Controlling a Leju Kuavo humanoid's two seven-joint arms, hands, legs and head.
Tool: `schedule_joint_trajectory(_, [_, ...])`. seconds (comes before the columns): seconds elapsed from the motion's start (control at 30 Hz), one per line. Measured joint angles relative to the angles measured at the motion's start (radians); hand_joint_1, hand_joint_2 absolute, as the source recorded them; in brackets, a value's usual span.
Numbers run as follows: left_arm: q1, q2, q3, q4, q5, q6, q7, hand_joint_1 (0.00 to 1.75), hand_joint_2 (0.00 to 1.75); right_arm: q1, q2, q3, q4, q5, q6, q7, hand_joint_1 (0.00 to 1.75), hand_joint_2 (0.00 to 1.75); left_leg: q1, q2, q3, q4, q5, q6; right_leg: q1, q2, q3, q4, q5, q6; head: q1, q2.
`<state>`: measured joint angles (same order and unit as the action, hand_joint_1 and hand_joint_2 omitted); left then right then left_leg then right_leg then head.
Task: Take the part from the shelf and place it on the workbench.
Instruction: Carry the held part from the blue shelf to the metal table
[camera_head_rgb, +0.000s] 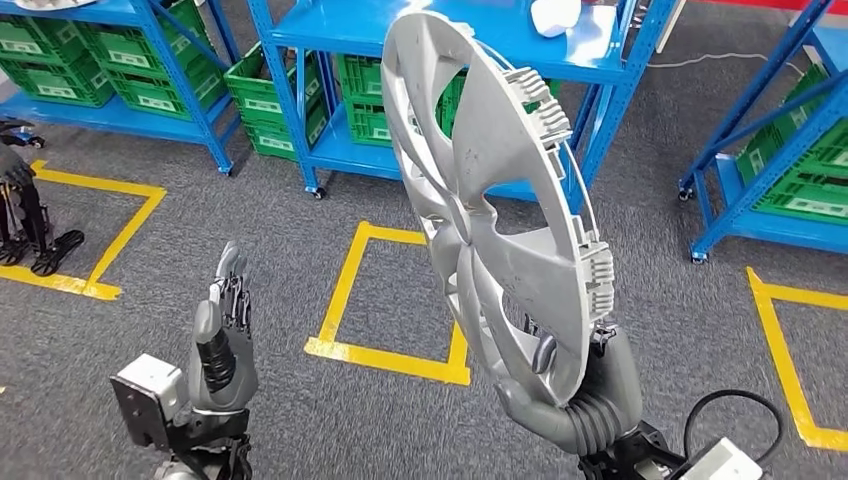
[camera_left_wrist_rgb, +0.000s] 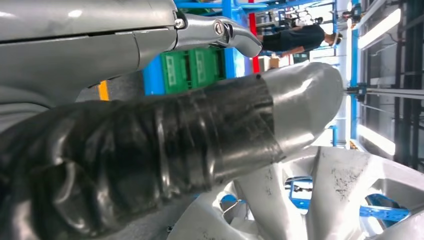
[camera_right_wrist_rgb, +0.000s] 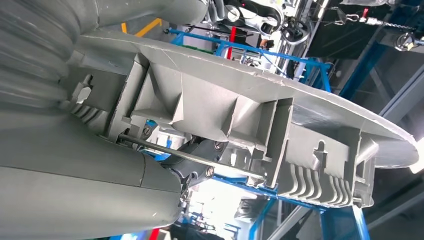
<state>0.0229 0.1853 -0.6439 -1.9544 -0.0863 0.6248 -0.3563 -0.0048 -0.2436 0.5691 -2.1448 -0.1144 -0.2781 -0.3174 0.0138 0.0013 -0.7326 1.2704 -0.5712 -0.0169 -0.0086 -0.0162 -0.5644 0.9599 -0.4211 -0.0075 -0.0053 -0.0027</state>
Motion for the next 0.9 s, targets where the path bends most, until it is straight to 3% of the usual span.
schedule_joint_trajectory(0.03, [0.000,0.002,0.001,0.000,0.000,0.000,0.000,0.00,0.00,0.000,0.001,0.001,0.001,0.000,0.000,0.000,1.75,1.75,0.002,0.000,0.019,0.012,0.024,-0.002,-0.001,0.000,-0.022,0.005,0.014,0.002,-0.004,0.000])
schedule_joint_trajectory(0.1, [0.000,0.004,0.003,-0.001,0.000,-0.001,0.000,0.00,0.00,0.000,0.003,0.001,0.003,0.000,0.000,0.000,1.75,1.75,0.007,0.000,0.105,-0.065,0.070,-0.003,-0.002,0.000,-0.062,0.019,0.035,0.010,-0.010,0.000])
schedule_joint_trajectory(0.17, [-0.001,0.005,0.005,-0.004,0.000,-0.001,0.000,0.00,0.00,-0.001,0.004,0.002,0.004,0.000,0.000,0.000,1.75,1.75,0.006,-0.001,0.217,-0.209,0.046,0.004,-0.001,0.001,-0.088,0.031,0.053,0.020,-0.016,0.000])
schedule_joint_trajectory(0.23, [-0.003,0.006,0.007,-0.008,0.000,-0.001,0.000,0.00,0.00,-0.002,0.006,0.002,0.004,0.001,0.000,0.001,1.75,1.75,0.000,-0.002,0.259,-0.286,0.017,0.021,-0.002,0.000,-0.096,0.031,0.074,0.032,-0.015,0.000])
schedule_joint_trajectory(0.3, [-0.002,0.008,0.008,-0.010,0.000,-0.001,0.000,0.00,0.00,-0.003,0.007,0.004,0.004,0.001,0.000,0.001,1.75,1.75,-0.003,0.000,0.240,-0.296,0.033,0.042,-0.006,0.002,-0.101,0.026,0.083,0.045,-0.012,0.000])
schedule_joint_trajectory(0.33, [-0.002,0.008,0.008,-0.010,0.000,-0.001,0.000,0.00,0.00,-0.003,0.007,0.004,0.004,0.001,0.000,0.001,1.75,1.75,-0.002,0.002,0.234,-0.297,0.046,0.051,-0.008,0.003,-0.110,0.038,0.062,0.050,-0.010,0.000])
schedule_joint_trajectory(0.4, [-0.002,0.008,0.008,-0.011,0.000,-0.001,0.000,0.00,0.00,-0.002,0.007,0.006,0.004,0.001,0.000,0.001,1.75,1.75,-0.001,0.005,0.214,-0.299,0.073,0.064,-0.010,0.006,-0.138,0.126,-0.040,0.056,0.001,0.000])
schedule_joint_trajectory(0.43, [-0.002,0.008,0.008,-0.012,0.000,-0.001,0.000,0.00,0.00,-0.002,0.007,0.007,0.004,0.001,0.000,0.001,1.75,1.75,-0.002,0.005,0.199,-0.297,0.087,0.067,-0.011,0.006,-0.152,0.196,-0.094,0.058,0.008,0.000])
schedule_joint_trajectory(0.47, [-0.002,0.008,0.008,-0.012,0.000,-0.001,0.000,0.00,0.00,-0.002,0.007,0.007,0.005,0.001,0.000,0.001,1.75,1.75,-0.004,0.005,0.181,-0.295,0.100,0.068,-0.011,0.006,-0.160,0.264,-0.129,0.060,0.014,0.000])
schedule_joint_trajectory(0.5, [-0.001,0.008,0.008,-0.012,0.000,-0.001,0.000,0.00,0.00,-0.002,0.007,0.008,0.005,0.001,0.000,0.001,1.75,1.75,-0.005,0.004,0.162,-0.291,0.111,0.069,-0.010,0.006,-0.157,0.312,-0.138,0.060,0.019,0.000])
schedule_joint_trajectory(0.53, [-0.001,0.008,0.008,-0.012,0.000,-0.001,0.000,0.00,0.00,-0.002,0.007,0.009,0.006,0.001,0.000,0.001,1.75,1.75,-0.007,0.004,0.144,-0.287,0.122,0.068,-0.010,0.007,-0.143,0.329,-0.125,0.058,0.022,0.000])
schedule_joint_trajectory(0.6, [-0.001,0.008,0.008,-0.012,0.000,-0.001,0.000,0.00,0.00,-0.003,0.007,0.011,0.009,0.001,0.000,0.001,1.75,1.75,-0.010,0.003,0.110,-0.279,0.141,0.066,-0.007,0.007,-0.066,0.258,-0.077,0.049,0.030,0.000])
schedule_joint_trajectory(0.67, [0.000,0.009,0.008,-0.012,0.000,-0.001,0.000,0.00,0.00,-0.005,0.008,0.013,0.009,0.001,0.000,0.001,1.75,1.75,-0.013,0.003,0.087,-0.273,0.157,0.059,-0.001,0.006,0.043,0.109,-0.081,0.034,0.033,0.000])
schedule_joint_trajectory(0.7, [0.001,0.009,0.008,-0.013,0.002,-0.001,0.000,0.00,0.00,-0.006,0.008,0.013,0.010,0.001,0.000,0.001,1.75,1.75,-0.013,0.004,0.082,-0.272,0.165,0.053,0.003,0.006,0.077,0.053,-0.095,0.028,0.032,0.000])
schedule_joint_trajectory(0.73, [0.002,0.009,0.009,-0.014,0.005,-0.001,-0.001,0.00,0.00,-0.008,0.009,0.014,0.010,0.002,0.000,0.001,1.75,1.75,-0.012,0.006,0.080,-0.273,0.173,0.047,0.007,0.005,0.094,0.019,-0.107,0.023,0.032,0.000])
schedule_joint_trajectory(0.8, [0.005,0.011,0.013,-0.016,0.018,-0.001,-0.006,0.00,0.00,-0.012,0.013,0.016,0.014,0.013,0.000,0.002,1.75,1.75,-0.008,0.007,0.077,-0.276,0.185,0.032,0.008,0.004,0.090,0.000,-0.098,0.014,0.031,0.000])
schedule_joint_trajectory(0.83, [0.008,0.013,0.019,-0.017,0.028,-0.003,-0.009,0.00,0.00,-0.016,0.017,0.019,0.017,0.023,-0.002,0.003,1.75,1.75,-0.007,0.006,0.070,-0.268,0.175,0.026,0.006,0.004,0.090,-0.005,-0.088,0.007,0.032,0.000])
schedule_joint_trajectory(0.9, [0.014,0.020,0.032,-0.019,0.045,-0.009,-0.017,0.00,0.00,-0.027,0.028,0.027,0.025,0.045,-0.009,0.007,1.75,1.75,-0.004,0.002,0.039,-0.197,0.111,0.015,0.001,0.002,0.087,-0.012,-0.069,-0.003,0.022,0.000])
